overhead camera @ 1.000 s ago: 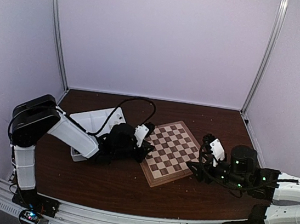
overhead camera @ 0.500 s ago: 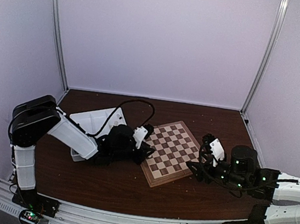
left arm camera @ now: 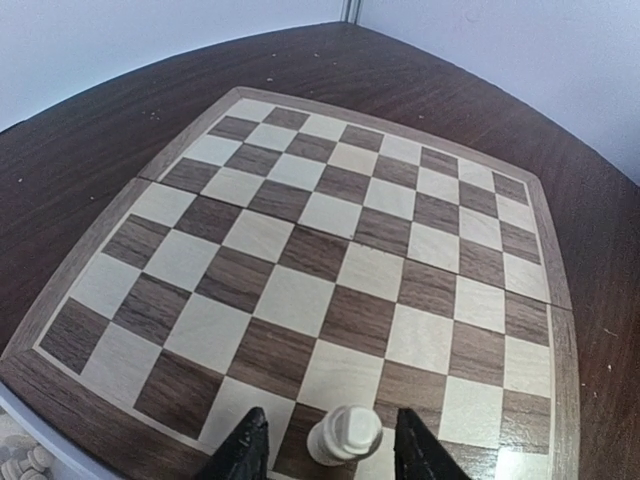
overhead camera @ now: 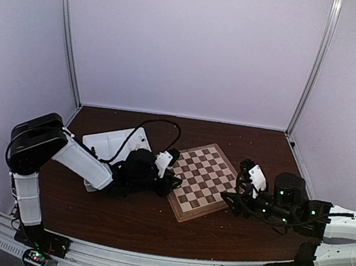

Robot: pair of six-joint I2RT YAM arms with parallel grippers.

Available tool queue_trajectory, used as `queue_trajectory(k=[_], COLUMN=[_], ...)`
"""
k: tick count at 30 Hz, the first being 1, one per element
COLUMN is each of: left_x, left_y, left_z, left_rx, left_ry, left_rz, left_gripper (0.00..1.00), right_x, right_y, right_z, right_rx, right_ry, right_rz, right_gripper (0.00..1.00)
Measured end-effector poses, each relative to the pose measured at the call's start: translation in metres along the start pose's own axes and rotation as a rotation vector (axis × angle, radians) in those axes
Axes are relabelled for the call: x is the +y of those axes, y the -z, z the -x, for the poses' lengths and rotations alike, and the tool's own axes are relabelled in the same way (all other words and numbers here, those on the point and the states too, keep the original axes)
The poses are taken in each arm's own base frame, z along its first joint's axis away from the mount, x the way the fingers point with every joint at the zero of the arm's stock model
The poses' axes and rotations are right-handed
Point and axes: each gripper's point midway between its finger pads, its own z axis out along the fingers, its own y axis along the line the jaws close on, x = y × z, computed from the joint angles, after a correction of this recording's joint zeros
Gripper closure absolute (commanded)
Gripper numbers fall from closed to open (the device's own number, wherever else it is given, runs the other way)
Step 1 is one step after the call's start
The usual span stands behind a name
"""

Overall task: Set up the chess pieces on the board
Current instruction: Place the chess piece on the chessboard, then pick up the chess piece from the storage box.

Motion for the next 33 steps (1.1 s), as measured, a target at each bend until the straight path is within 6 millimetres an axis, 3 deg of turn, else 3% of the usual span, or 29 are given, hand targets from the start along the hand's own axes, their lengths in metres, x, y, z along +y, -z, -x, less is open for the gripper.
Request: queue_trajectory(k=[5, 9, 12, 14, 17, 19, 22, 25, 29, 33], left_x=[-0.003, -0.007, 0.003, 0.012, 0.033, 0.05, 0.072, 0.091, 0.111, 0.13], left_y=[0.023, 0.058, 0.088, 0.102, 0.116, 0.124, 0.141, 0.156, 0.173, 0.186], left_z=[0.018, 0.053, 0.074, 0.084, 0.086, 0.072, 0.032, 0.01, -0.008, -0.025], left_rx=[-0.019, -0.039, -0.008, 0.039, 0.147, 0.226, 0.381, 0.466, 0.531, 0.578], left_ry=[0.007, 0.02, 0.063, 0.093, 0.167, 0.22, 0.3, 0.37, 0.427, 0.469], left_rz=[-0.007, 0.001, 0.074, 0.122, 0.198, 0.246, 0.327, 0.398, 0.48, 0.543], left_gripper=[0.39, 0.07, 0.02, 0.02, 0.05, 0.09, 0.36, 0.48, 0.61, 0.66], right_x=[0.0, -0.001, -0.004, -0.007, -0.013, -0.017, -0.02, -0.021, -0.022, -0.023], right_y=[0.0, 0.001, 0.001, 0.001, 0.0, 0.001, 0.004, 0.007, 0.006, 0.002], right_z=[0.0, 0.001, -0.001, -0.004, -0.006, -0.004, 0.005, 0.009, -0.006, -0.017], right_rx=[-0.001, -0.006, 0.003, 0.015, 0.045, 0.06, 0.066, 0.065, 0.135, 0.198], right_ry=[0.0, -0.004, -0.018, -0.036, -0.061, -0.069, -0.084, -0.084, -0.068, -0.054], right_rz=[0.001, -0.002, -0.017, -0.034, -0.07, -0.095, -0.12, -0.121, -0.134, -0.143], right_gripper=[0.25, 0.18, 0.03, 0.0, 0.0, 0.0, 0.0, 0.0, 0.02, 0.03])
